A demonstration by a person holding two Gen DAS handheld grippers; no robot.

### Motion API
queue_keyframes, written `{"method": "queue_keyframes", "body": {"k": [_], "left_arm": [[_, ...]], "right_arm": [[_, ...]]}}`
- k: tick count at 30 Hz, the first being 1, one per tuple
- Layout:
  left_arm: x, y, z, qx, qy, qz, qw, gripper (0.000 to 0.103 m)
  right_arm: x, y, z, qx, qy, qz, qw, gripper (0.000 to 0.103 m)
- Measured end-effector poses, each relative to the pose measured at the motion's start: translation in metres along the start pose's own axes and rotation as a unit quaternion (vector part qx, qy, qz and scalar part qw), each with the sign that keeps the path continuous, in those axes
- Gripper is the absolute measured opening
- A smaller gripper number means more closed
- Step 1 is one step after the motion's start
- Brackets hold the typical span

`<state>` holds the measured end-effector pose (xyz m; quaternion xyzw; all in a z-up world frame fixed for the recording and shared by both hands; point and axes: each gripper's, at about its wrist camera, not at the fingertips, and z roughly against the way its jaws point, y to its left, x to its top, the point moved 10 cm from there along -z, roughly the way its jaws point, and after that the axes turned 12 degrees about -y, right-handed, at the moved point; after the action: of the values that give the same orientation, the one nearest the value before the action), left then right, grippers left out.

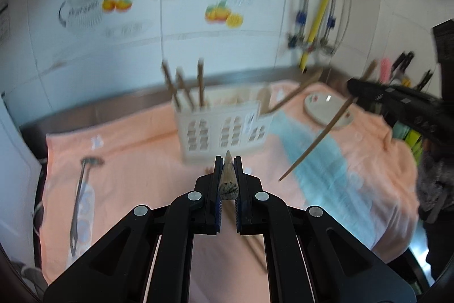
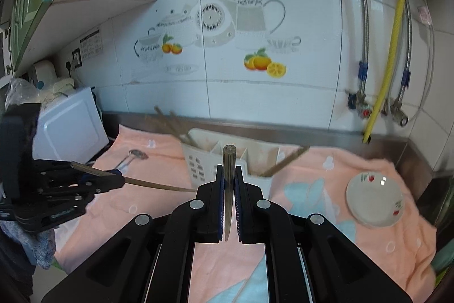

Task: Organize utensils
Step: 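Lift the chopstick upright with the right tool and carry it over the holder, then lower the chopstick into the cream holder and open the right tool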

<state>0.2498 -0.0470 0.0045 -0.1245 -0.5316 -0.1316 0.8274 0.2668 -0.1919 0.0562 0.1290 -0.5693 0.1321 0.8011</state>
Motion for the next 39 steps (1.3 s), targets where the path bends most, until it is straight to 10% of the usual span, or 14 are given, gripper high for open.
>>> {"method": "queue_keyframes", "body": {"k": [8,15,26,39], "left_arm": [[0.084,-0.015,0.016,0.002,-0.063,-0.037,0.9973,0.006],[0.102,-0.003,-0.010,0.037,-0.029,-0.069,0.9965,0.006],[0.073,0.027,-0.073,0.050,0.061,-0.044,0.9959,0.006],[0.061,0.033,-0.088,0.045,0.070,-0.029,0.9961,0.008]], "right_arm": [[0.070,-0.019,-0.004,-0.008,-0.036,0.003,0.999,0.007],[0.107,-0.035,-0.024,-0.033,-0.069,0.006,0.997,0.007],[0.086,-0.046,-0.072,-0.044,-0.051,0.005,0.998,0.007],[0.045,-0.046,-0.102,-0.044,-0.013,0.002,0.999,0.007]]}}
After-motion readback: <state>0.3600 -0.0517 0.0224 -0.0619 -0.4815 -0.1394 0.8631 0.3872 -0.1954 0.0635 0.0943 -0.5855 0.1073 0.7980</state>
